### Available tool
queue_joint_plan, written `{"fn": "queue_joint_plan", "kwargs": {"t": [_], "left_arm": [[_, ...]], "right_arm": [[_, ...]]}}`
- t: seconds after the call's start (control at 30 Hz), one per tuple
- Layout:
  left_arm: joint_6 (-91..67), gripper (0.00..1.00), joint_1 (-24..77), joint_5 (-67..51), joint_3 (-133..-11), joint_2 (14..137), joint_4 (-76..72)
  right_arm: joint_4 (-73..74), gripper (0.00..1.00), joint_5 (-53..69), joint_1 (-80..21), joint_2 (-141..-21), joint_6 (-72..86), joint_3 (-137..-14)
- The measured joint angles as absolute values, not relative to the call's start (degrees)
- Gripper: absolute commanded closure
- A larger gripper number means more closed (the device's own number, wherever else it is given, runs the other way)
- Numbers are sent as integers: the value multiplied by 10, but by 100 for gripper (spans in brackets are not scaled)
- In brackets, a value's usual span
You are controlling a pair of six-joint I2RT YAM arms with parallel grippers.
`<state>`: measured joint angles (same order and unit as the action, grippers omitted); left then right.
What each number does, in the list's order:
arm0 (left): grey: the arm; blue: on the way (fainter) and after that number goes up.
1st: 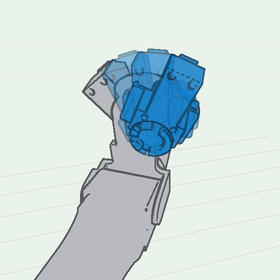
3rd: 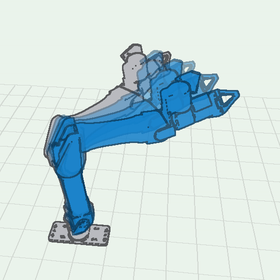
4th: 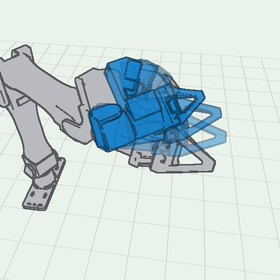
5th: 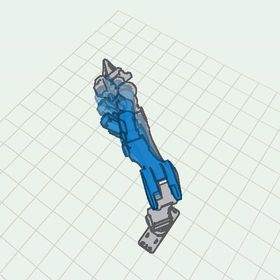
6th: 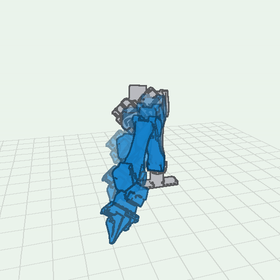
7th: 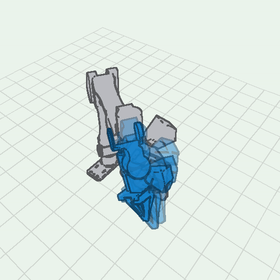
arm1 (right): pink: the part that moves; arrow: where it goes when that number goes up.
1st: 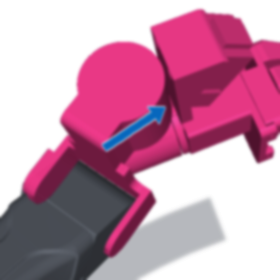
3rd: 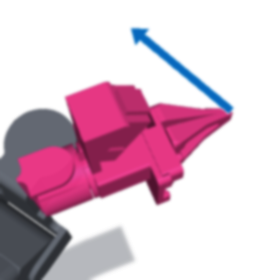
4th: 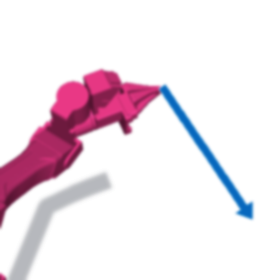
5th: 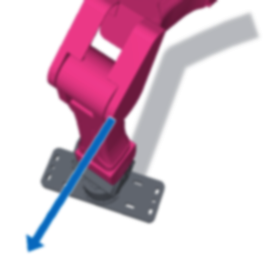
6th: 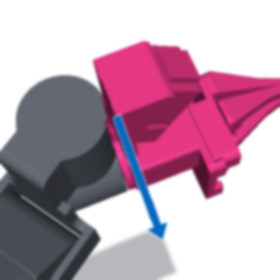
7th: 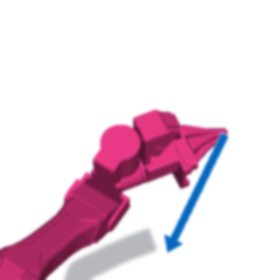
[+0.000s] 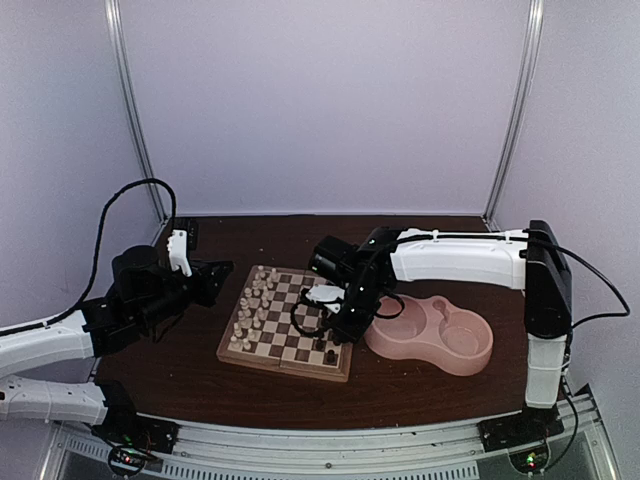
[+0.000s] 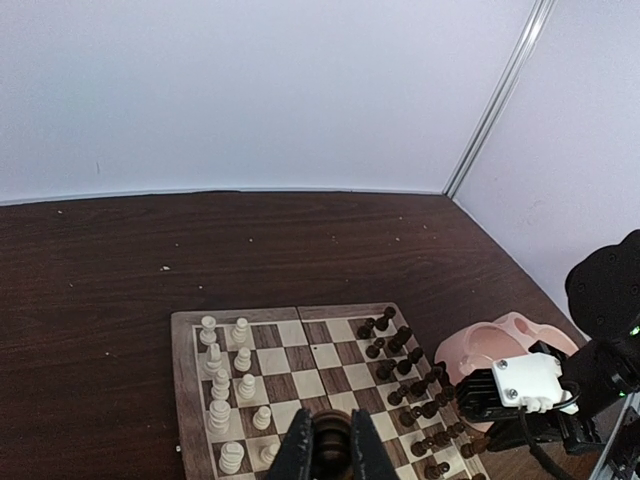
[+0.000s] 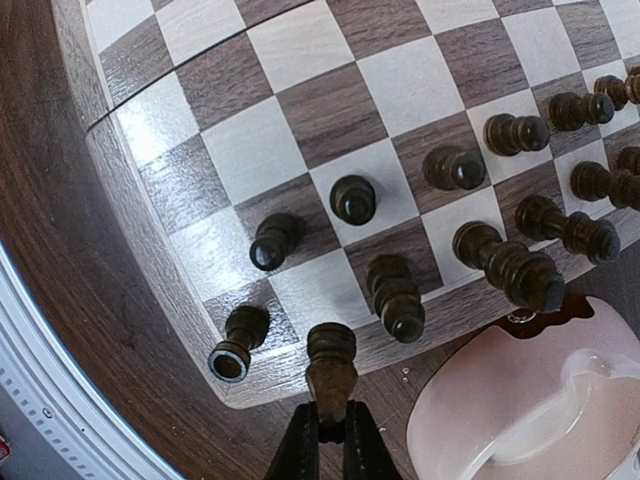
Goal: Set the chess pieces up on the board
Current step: Place the knight at g8.
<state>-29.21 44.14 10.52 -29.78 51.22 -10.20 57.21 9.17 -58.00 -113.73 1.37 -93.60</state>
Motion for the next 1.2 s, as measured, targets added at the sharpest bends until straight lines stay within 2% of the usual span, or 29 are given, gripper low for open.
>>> {"fn": "queue_joint_plan", "kwargs": {"t": [0.97,1.2], "left_arm": [[-292,100,441,103,-298,512,-102],[-292,100,441,103,-298,512,-102]], "right_arm": [[571,88,106,-582,-1171,13,-954],[571,72,105,-582,-1174,11,-955]]}}
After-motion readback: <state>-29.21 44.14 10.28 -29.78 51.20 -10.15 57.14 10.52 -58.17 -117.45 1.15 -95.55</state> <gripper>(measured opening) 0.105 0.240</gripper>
